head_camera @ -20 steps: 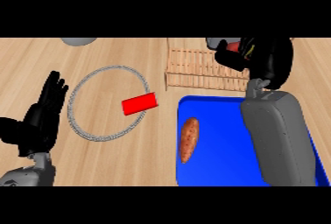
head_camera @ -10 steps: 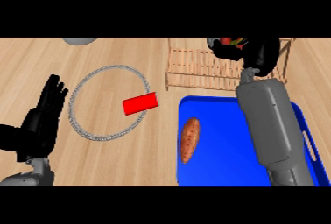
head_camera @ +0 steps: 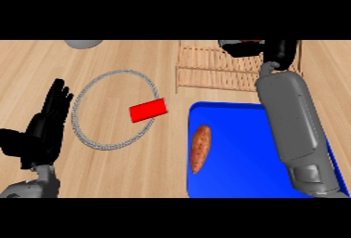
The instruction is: Pick the bell pepper from the tray and place it in the tiered shelf
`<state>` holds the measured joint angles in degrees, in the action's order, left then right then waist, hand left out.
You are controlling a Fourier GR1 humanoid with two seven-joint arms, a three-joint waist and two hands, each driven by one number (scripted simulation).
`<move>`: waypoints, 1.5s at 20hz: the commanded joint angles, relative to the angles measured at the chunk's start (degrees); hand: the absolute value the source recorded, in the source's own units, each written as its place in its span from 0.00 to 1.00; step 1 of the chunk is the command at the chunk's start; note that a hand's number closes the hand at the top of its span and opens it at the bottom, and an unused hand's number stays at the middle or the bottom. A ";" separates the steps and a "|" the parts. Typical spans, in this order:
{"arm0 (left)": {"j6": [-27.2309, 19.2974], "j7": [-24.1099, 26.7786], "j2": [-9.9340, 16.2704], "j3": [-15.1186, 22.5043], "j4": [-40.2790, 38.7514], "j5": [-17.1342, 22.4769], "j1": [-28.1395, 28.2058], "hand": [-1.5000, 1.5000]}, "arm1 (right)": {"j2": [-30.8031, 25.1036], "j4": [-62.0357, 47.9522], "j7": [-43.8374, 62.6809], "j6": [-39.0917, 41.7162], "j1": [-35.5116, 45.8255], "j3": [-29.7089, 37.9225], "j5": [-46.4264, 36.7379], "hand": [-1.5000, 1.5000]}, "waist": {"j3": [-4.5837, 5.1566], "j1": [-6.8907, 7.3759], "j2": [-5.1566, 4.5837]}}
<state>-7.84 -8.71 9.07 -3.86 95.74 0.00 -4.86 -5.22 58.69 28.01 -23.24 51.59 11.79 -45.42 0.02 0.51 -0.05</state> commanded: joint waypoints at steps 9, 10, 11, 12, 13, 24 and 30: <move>-1.85 0.44 -2.43 0.82 -0.06 -1.95 1.00 0.50 | -3.20 18.27 5.96 -0.04 -3.55 2.46 4.89 0.00 | 0.00 -1.13 0.33; -1.76 0.03 -2.32 1.70 1.14 -2.86 2.10 0.50 | -3.56 20.73 9.11 0.33 -4.22 1.80 3.14 0.00 | 0.00 -1.07 0.38; 0.46 -0.79 0.51 -1.85 0.77 0.27 0.61 0.50 | -3.71 22.49 11.54 -0.57 -4.68 3.08 2.82 0.00 | 0.01 -1.26 0.44; -0.83 -2.32 -0.60 -0.35 0.21 -1.17 -1.39 0.50 | -5.64 24.71 11.76 1.63 -5.97 4.27 4.52 0.00 | -0.01 -1.52 0.40; -0.74 -1.91 -1.26 0.44 2.00 -1.31 1.77 0.50 | -4.74 28.56 14.00 1.04 -10.23 3.13 2.13 0.00 | 0.00 -1.55 0.53; -0.08 -0.18 -1.95 0.82 3.61 -1.74 3.60 0.50 | -12.50 56.06 17.88 16.88 -31.90 14.84 21.43 0.00 | -0.03 -1.03 0.26; 0.18 1.34 -1.96 0.20 3.46 -2.09 5.49 0.50 | -18.12 61.51 16.46 25.14 -39.39 26.55 36.74 0.00 | -0.03 -1.11 0.26</move>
<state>-7.65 -8.80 7.73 -4.30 98.25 -1.21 -1.85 -20.64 115.32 43.46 -2.53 16.79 32.71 -16.13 -0.02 -0.75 0.23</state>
